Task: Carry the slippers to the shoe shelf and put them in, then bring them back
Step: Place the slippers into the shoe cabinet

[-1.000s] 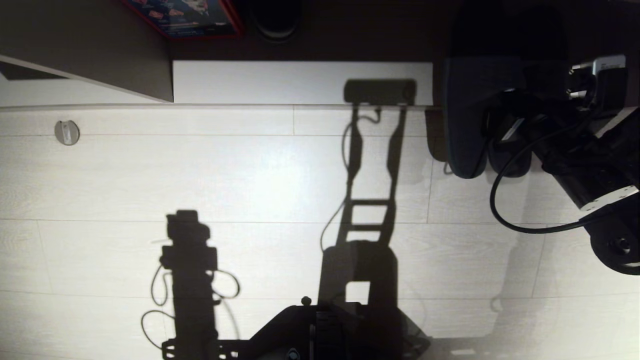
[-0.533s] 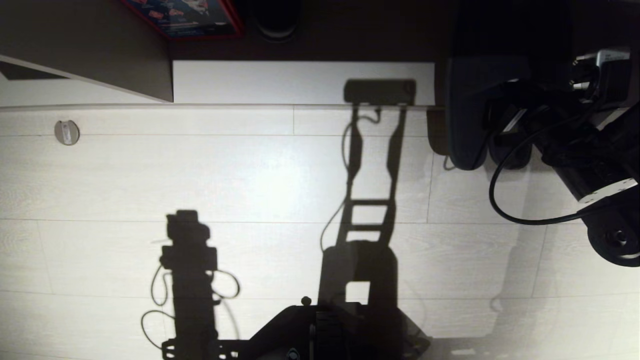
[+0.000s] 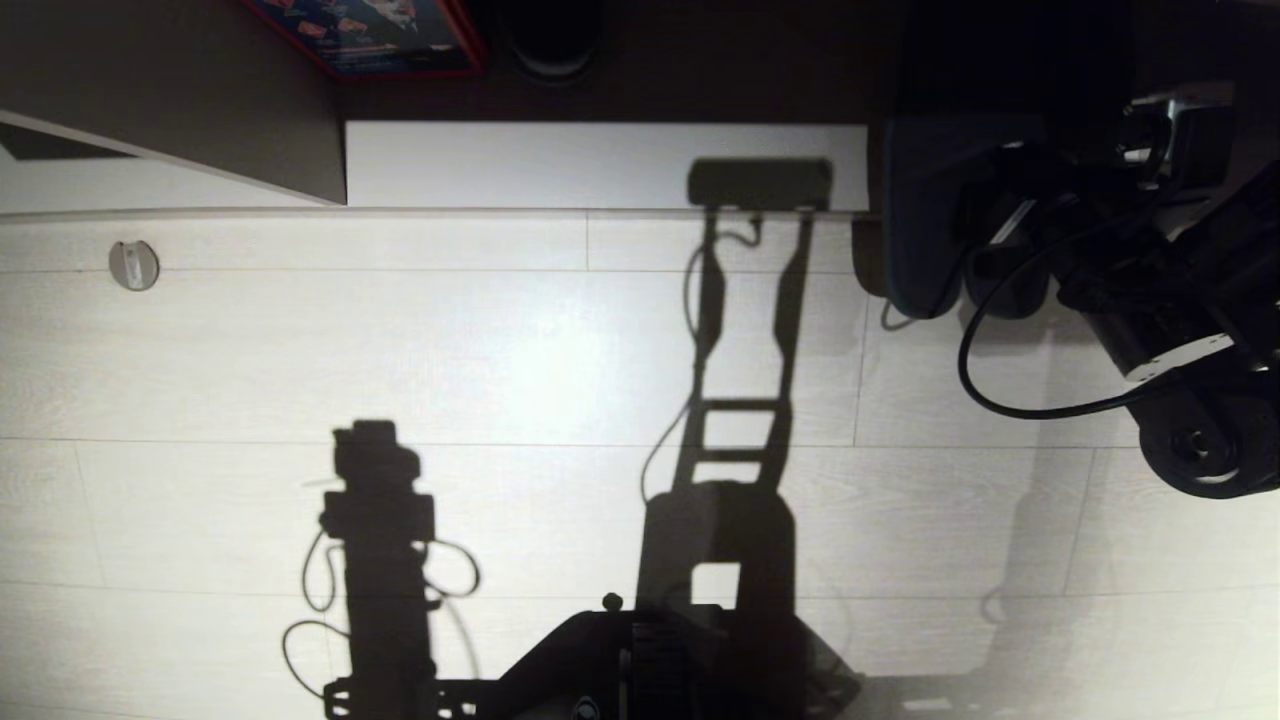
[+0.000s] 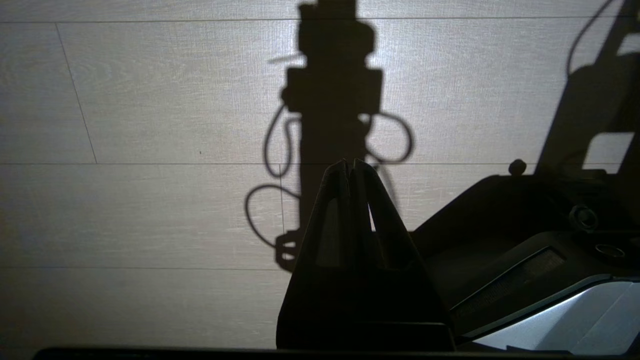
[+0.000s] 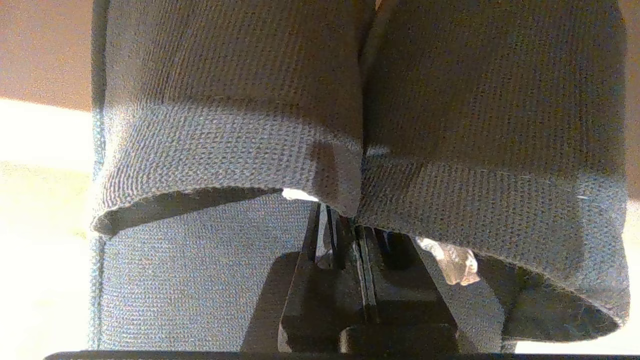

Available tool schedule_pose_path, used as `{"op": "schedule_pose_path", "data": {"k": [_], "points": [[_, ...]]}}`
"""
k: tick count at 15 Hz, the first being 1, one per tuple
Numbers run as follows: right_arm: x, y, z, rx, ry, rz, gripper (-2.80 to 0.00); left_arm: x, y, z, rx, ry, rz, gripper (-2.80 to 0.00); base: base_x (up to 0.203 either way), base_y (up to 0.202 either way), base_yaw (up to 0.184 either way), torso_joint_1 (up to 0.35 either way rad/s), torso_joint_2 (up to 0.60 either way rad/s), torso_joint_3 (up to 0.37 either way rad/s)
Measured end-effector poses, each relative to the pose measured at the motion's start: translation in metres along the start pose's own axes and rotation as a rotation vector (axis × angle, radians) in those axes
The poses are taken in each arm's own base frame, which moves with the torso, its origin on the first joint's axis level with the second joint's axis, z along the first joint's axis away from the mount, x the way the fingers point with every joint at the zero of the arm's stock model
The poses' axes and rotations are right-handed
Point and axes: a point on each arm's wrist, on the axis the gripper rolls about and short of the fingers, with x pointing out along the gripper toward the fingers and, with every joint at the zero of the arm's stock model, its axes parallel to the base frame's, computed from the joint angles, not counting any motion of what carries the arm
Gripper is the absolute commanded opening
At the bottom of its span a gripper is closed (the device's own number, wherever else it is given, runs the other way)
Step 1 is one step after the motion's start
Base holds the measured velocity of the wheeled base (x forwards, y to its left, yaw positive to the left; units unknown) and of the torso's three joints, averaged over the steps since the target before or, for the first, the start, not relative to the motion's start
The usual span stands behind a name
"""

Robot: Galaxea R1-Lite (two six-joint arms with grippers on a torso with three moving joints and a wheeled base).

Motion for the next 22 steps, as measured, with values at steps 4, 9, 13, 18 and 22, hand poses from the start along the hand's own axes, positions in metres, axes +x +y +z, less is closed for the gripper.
{"op": "schedule_pose_path", "data": {"k": [4, 9, 13, 18, 22], "points": [[0.011, 0.000, -0.003, 0.004, -0.021, -0.010, -2.80, 0.000, 0.000, 0.000, -0.001, -0.001, 0.000, -2.80, 0.000, 0.000, 0.000, 0.000, 0.00, 0.000], [0.014, 0.000, -0.004, 0.006, -0.027, -0.012, -2.80, 0.000, 0.000, 0.000, 0.000, -0.001, 0.000, -2.80, 0.000, 0.000, 0.000, 0.000, 0.00, 0.000], [0.013, -0.001, -0.004, 0.006, -0.028, -0.014, -2.80, 0.000, 0.000, 0.000, 0.000, 0.000, 0.000, -2.80, 0.000, 0.000, 0.000, 0.000, 0.00, 0.000], [0.013, -0.001, -0.003, 0.008, -0.028, -0.014, 0.00, 0.000, 0.000, 0.000, 0.000, 0.000, 0.000, -2.80, 0.000, 0.000, 0.000, 0.000, 0.00, 0.000], [0.010, -0.001, -0.001, 0.006, -0.027, -0.013, 0.00, 0.000, 0.000, 0.000, 0.000, 0.000, 0.000, -2.80, 0.000, 0.000, 0.000, 0.000, 0.00, 0.000]]}}
